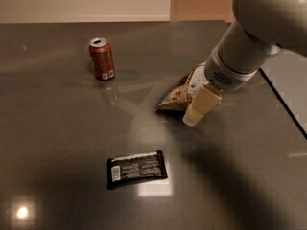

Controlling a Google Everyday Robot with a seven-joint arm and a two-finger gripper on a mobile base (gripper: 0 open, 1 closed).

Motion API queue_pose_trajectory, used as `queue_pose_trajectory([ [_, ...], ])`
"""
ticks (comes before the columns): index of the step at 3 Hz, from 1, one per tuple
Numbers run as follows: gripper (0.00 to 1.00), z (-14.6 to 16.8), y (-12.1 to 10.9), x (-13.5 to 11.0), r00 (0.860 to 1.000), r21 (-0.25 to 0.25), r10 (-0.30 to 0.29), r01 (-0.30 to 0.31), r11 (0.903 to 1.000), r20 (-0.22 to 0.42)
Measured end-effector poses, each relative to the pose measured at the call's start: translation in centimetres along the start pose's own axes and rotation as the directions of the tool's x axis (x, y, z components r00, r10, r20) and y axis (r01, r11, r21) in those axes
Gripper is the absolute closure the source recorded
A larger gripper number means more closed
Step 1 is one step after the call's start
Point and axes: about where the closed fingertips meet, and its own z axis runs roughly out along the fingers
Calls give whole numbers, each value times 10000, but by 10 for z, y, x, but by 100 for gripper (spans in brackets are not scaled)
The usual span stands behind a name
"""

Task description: Move brown chip bag near rxbar chocolate

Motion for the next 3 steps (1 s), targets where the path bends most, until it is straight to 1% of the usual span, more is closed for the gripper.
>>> queue_pose_trajectory([
  [1,0,9,-8,3,9998,163,96,-94,9998,-146],
  [2,18,19,-13,3,9994,164,207,-202,9997,-285],
  [3,41,27,-17,3,9987,-41,307,-309,9995,-401],
])
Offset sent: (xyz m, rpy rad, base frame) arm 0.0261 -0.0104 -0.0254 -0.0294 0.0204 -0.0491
